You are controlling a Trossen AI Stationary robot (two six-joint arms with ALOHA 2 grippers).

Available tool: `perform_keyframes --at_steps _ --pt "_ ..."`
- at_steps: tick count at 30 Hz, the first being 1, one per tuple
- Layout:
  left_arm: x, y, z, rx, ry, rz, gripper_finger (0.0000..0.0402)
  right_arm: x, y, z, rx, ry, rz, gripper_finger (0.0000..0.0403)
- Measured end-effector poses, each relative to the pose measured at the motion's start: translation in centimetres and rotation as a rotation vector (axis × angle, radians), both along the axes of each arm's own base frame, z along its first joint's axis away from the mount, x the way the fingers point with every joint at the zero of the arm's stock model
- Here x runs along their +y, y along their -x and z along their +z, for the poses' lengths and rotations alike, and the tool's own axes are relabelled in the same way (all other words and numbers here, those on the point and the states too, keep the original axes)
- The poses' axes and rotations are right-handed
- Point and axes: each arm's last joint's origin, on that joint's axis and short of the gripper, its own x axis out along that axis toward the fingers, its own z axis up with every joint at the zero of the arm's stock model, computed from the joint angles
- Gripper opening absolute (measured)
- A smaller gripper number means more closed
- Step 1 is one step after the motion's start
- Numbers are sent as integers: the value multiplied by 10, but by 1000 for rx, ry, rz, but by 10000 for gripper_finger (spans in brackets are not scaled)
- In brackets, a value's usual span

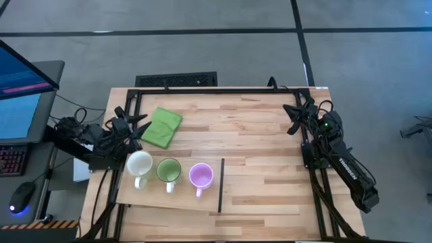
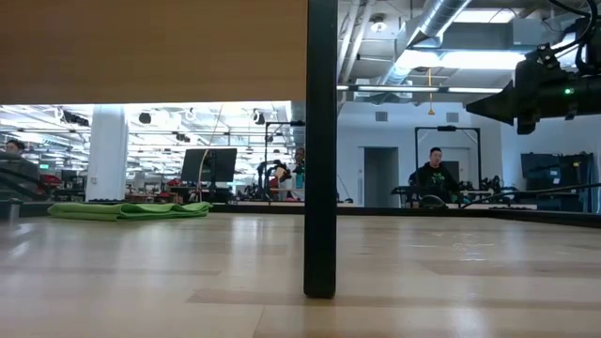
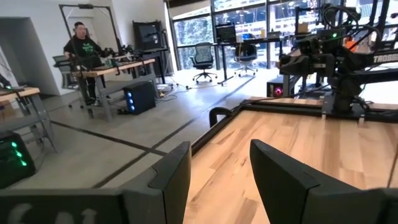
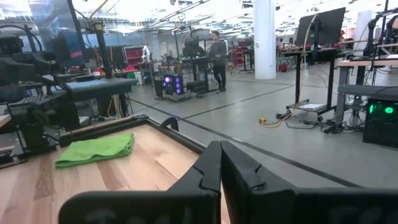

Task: Stack small to large cups/mugs on shelf
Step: Return to Home Position

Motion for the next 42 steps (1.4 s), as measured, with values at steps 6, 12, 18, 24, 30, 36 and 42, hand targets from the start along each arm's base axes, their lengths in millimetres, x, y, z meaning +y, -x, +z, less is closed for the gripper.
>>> perform_keyframes --at_steps 6,12,18,24,30,36,42 --pt "2 4 9 -81 85 -1 158 0 0 0 0 0 0 31" --pt "2 4 7 -79 99 10 158 0 0 0 0 0 0 29" --pt "3 4 5 -79 116 47 158 0 0 0 0 0 0 31" --pt "2 4 5 -66 99 34 158 0 0 0 0 0 0 30" --pt "4 2 6 -53 75 -35 158 0 0 0 0 0 0 29" --pt "11 0 11 -92 45 -57 158 0 0 0 0 0 0 31" --pt "19 1 12 -101 42 -26 158 0 0 0 0 0 0 29"
